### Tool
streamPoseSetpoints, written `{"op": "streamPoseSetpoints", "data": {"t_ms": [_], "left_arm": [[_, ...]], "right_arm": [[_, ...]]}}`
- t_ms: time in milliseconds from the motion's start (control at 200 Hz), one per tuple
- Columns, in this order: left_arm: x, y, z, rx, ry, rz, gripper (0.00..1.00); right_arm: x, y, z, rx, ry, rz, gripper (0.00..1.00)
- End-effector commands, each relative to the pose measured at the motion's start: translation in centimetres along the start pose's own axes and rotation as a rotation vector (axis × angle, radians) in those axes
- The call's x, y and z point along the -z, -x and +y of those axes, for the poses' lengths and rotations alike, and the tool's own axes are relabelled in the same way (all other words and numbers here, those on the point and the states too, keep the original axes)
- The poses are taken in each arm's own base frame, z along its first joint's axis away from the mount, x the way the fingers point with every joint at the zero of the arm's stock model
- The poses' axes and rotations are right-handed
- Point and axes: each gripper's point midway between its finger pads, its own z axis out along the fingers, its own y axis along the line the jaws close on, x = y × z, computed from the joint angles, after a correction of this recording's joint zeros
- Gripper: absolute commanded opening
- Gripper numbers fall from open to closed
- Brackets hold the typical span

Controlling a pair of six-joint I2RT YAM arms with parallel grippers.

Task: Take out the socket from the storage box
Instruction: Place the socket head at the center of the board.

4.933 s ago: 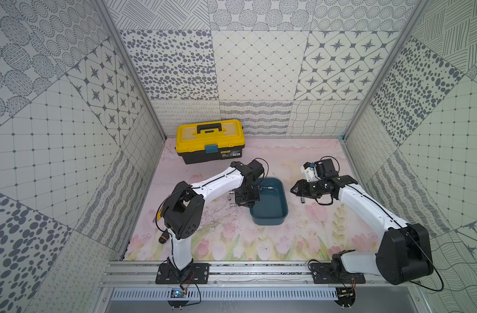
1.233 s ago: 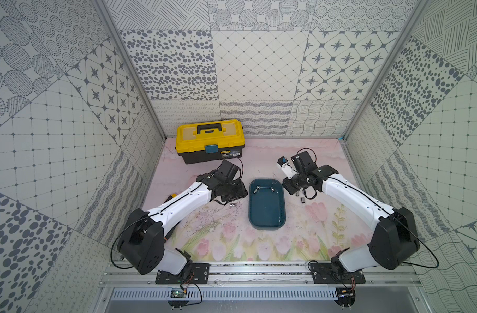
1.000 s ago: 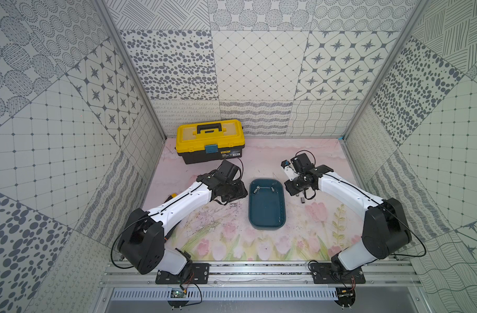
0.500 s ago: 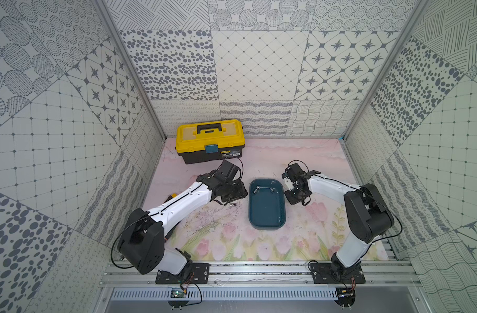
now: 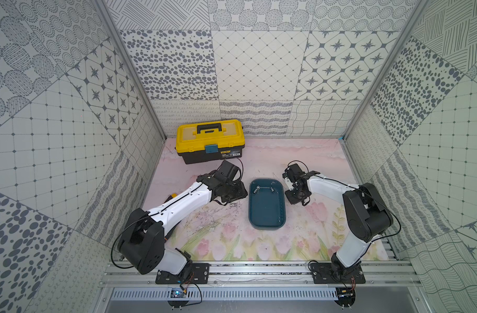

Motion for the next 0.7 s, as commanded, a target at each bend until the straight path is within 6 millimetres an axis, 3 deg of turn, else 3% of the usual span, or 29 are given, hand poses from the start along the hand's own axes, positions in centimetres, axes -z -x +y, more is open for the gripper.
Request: {"op": "streamPoseSetpoints", "data": {"t_ms": [0, 155, 400, 695], "left_arm": [[0.2, 0.5, -0.6, -0.002, -0.026, -0.012, 0.49], [0.6, 0.8, -0.9, -0.018, -0.028, -0.022, 0.49], [1.2, 1.9, -2.4, -0.072, -0.027, -0.056, 0.5], [0.3, 3.0, -7.4, -0.218, 0.0, -0.112, 0.51]], "right_arm": [[1.2, 0.6, -0.7, -0.022, -0.026, -0.04, 0.35], [2.7, 0.9, -0.6, -0.031, -0.015, -0.054, 0.36], [7.5, 2.0, -1.0, -0.054, 0.004, -0.151, 0.4], [12.1, 2.4, -0.5, -0.118, 0.081, -0.264, 0.42]]}}
